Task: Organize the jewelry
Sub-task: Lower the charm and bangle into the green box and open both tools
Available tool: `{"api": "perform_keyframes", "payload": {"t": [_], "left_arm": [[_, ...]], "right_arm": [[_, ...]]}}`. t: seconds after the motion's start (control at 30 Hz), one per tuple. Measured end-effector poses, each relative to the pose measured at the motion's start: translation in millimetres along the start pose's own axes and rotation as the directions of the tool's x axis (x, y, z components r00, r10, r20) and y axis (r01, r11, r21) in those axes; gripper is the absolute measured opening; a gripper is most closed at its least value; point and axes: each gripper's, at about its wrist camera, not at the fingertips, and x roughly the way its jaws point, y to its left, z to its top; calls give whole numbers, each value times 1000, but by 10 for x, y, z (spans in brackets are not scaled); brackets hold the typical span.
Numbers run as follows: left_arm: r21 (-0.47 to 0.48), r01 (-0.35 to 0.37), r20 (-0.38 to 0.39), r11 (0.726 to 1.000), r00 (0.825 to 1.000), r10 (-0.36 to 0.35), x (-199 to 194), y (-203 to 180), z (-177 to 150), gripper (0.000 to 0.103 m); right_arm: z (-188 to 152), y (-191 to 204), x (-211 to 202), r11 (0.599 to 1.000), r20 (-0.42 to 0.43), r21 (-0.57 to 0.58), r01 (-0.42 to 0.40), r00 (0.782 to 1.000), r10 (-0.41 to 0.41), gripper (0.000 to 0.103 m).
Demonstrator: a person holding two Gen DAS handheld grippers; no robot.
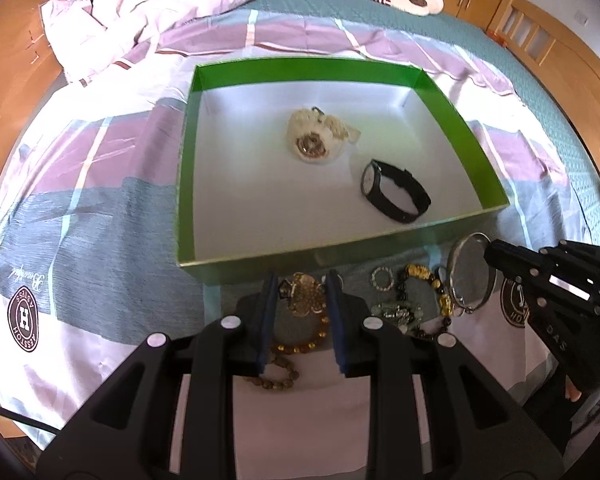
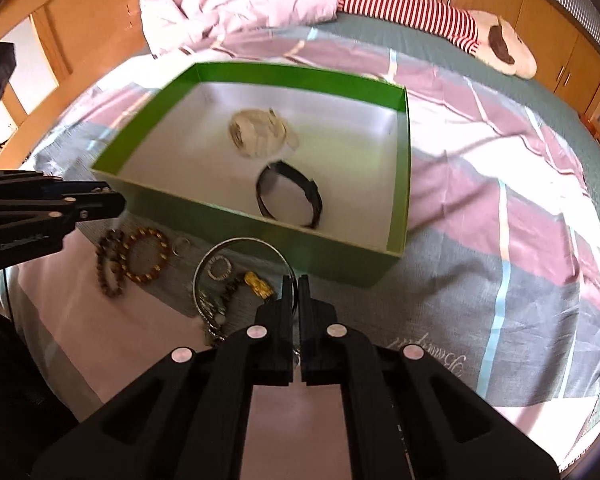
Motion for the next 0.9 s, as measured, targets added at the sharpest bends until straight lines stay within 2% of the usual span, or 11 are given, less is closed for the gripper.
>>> {"api": "perform_keyframes", "payload": {"t": [0.23,0.47,0.63,0.9], "left_arm": [[-17,1,39,1000,999,0,-74,13,79,25],[-73,18,131,997,991,-8,-212,92,217,25],[-79,5,152,997,988,8,-200,106,285,25],[-94,5,145,996,989,9,-21,118,365,25]], "right_arm": [[141,24,-226,1000,102,16,-15,995,14,3],[275,2,-418,999,253,45,6,967,-17,3],[339,-58,-307,998,245,65,25,969,-40,3],[394,-186,-87,993,210,113,37,976,-60,3]]}}
